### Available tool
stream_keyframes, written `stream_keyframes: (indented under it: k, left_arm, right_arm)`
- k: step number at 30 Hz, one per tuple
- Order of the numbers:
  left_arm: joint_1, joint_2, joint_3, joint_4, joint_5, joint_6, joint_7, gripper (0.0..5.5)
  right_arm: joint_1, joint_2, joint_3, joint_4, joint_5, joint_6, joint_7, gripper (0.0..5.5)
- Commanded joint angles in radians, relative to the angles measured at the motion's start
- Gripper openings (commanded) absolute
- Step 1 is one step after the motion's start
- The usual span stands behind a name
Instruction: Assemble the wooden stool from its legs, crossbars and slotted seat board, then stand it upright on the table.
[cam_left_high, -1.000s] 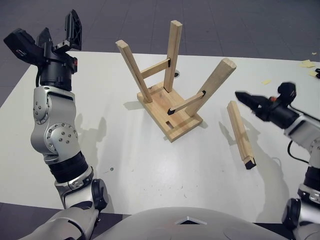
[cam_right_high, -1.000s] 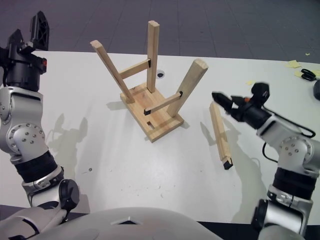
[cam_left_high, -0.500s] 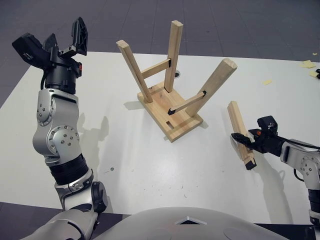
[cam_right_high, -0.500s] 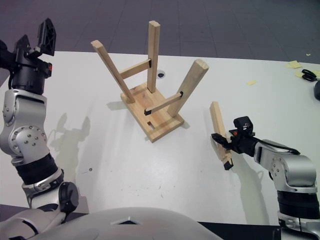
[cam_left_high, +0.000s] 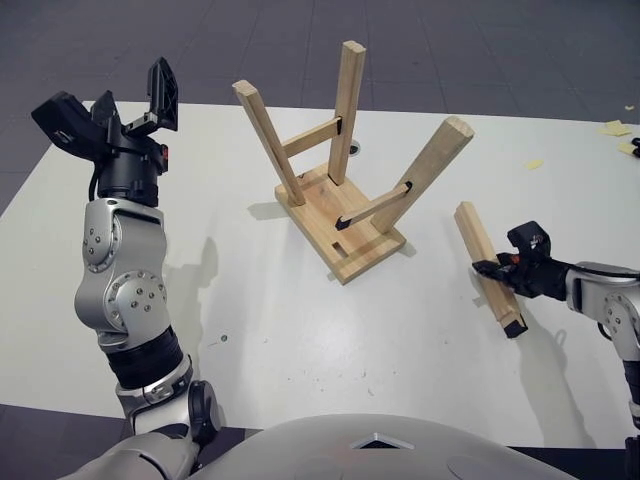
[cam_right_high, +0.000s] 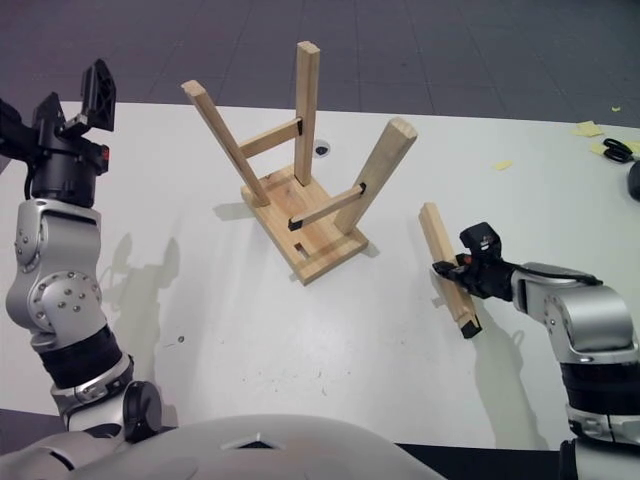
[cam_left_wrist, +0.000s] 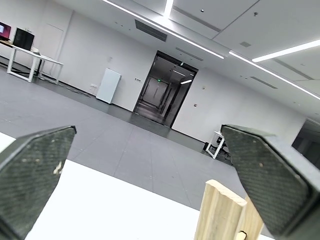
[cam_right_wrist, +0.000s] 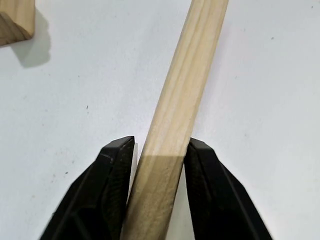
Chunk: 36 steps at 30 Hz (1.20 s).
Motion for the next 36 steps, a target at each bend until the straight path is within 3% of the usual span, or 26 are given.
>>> stream_keyframes:
  k: [1, 10, 17, 22, 26, 31, 36]
  left_arm:
    - [0.003, -0.015, -0.015, -0.003, 0.023, -0.021, 0.015, 5.4]
    - [-0.032, 0.05, 0.007, 0.037, 0.01, 0.005, -0.01, 5.4]
    - [-0.248, 0.128, 0.003, 0.157, -0.06, 0.079, -0.057, 5.4]
    - [-0.515, 0.138, 0.012, 0.258, -0.262, 0.242, -0.061, 5.4]
    - [-0.705, 0.048, 0.041, 0.392, -0.593, 0.383, 0.002, 5.4]
    - [-0.766, -0.044, 0.019, 0.45, -0.849, 0.434, 0.094, 5.4]
    - [-0.69, -0.056, -0.016, 0.373, -0.969, 0.427, 0.19, 5.4]
  right_arm:
    - [-0.108, 0.008, 0.024, 0.088, -0.053, -0.023, -0.017, 1.03]
    - [-0.103, 0.098, -0.029, 0.087, -0.077, -0.029, -0.089, 0.97]
    - [-0.333, 0.194, -0.062, 0.104, -0.362, -0.676, -0.396, 0.97]
    - [-0.462, 0.17, 0.061, 0.036, -0.685, -1.083, -0.581, 0.97]
    - [-0.54, 0.192, 0.185, 0.055, -0.909, -1.274, -0.662, 0.97]
    - [-0.602, 0.297, 0.276, 0.122, -1.027, -1.36, -0.718, 0.97]
    - [-0.616, 0.373, 0.273, 0.153, -1.056, -1.358, -0.73, 0.97]
